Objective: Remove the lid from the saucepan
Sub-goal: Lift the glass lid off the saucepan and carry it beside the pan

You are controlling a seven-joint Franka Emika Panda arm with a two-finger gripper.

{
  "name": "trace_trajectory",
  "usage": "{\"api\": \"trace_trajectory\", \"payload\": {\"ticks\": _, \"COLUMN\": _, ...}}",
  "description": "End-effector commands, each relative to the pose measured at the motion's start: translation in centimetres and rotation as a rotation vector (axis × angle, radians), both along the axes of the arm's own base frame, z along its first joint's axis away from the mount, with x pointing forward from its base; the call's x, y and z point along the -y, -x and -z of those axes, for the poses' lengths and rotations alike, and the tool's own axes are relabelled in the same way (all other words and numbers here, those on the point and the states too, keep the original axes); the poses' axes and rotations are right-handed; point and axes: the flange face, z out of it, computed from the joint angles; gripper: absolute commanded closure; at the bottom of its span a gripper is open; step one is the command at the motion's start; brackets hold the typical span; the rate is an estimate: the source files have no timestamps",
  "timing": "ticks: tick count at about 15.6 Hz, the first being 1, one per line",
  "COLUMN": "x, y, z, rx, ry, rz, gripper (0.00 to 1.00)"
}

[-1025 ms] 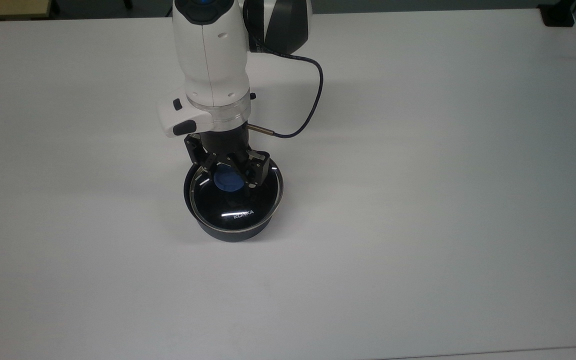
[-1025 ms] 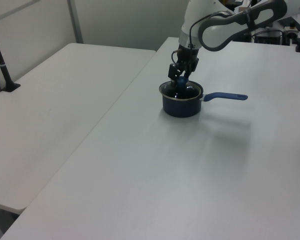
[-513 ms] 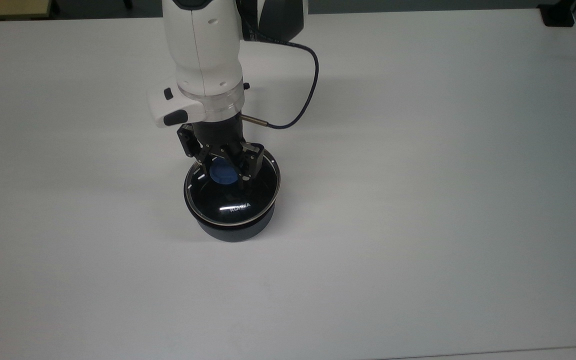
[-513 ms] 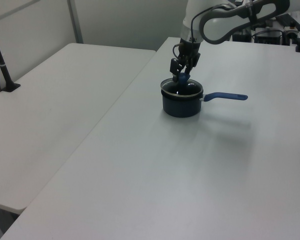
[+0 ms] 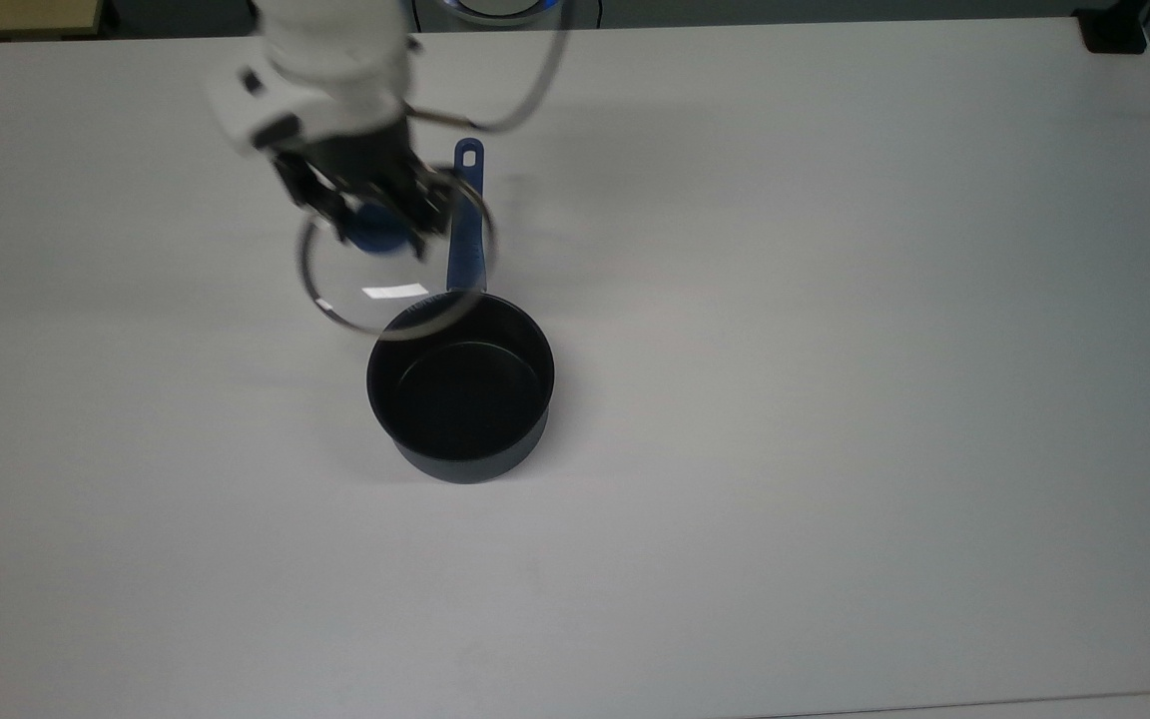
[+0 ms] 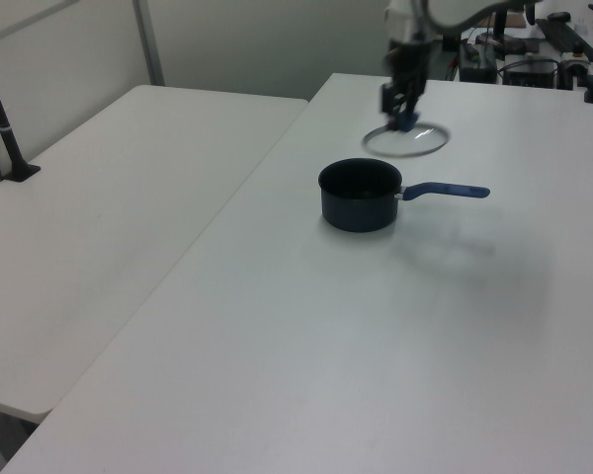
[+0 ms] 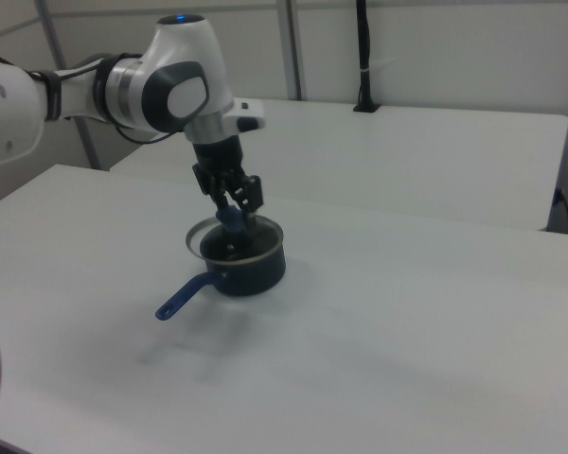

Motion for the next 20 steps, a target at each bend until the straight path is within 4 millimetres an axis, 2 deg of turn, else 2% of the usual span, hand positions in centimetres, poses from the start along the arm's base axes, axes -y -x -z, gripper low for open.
{"api": "trace_trajectory", "payload": {"ticks": 1, "x": 7.2, "y": 6.0, "z": -0.4, "rx": -0.067, "ry": 0.023, "rz": -0.126, "gripper": 0.54}}
{"api": "trace_trajectory", "payload": {"ticks": 2, "x": 8.1, "y": 7.0, "z": 0.6, "rx": -0.095, "ry": 0.033, "rz": -0.148, "gripper": 0.54}}
{"api": "trace_trajectory", "payload": {"ticks": 5, "x": 10.3, "y": 9.1, "z": 5.5, "rx": -0.168, "ry": 0.088, "rz": -0.191, "gripper": 0.54}}
{"api": "trace_trajectory", "payload": {"ticks": 7, "x": 10.5, "y": 10.0, "z": 9.4, "rx": -0.142, "ry": 0.104, "rz": -0.206, "gripper": 0.54}}
{"api": "trace_trajectory", "payload": {"ticks": 9, "x": 10.7, "y": 10.5, "z": 11.9, "rx": -0.121, "ry": 0.120, "rz": -0.217, "gripper": 0.54}}
{"api": "trace_trajectory", "payload": {"ticks": 14, "x": 10.6, "y": 10.2, "z": 13.5, "rx": -0.104, "ry": 0.122, "rz": -0.212, "gripper": 0.54}}
{"api": "trace_trajectory", "payload": {"ticks": 15, "x": 10.7, "y": 10.1, "z": 13.9, "rx": -0.112, "ry": 0.120, "rz": -0.213, "gripper": 0.52}}
{"api": "trace_trajectory", "payload": {"ticks": 18, "x": 10.8, "y": 10.2, "z": 13.9, "rx": -0.120, "ry": 0.112, "rz": -0.180, "gripper": 0.07}}
{"api": "trace_trajectory", "payload": {"ticks": 19, "x": 10.8, "y": 10.1, "z": 13.6, "rx": -0.116, "ry": 0.112, "rz": -0.149, "gripper": 0.00}}
{"api": "trace_trajectory", "payload": {"ticks": 20, "x": 10.9, "y": 9.8, "z": 13.1, "rx": -0.111, "ry": 0.113, "rz": -0.117, "gripper": 0.00}}
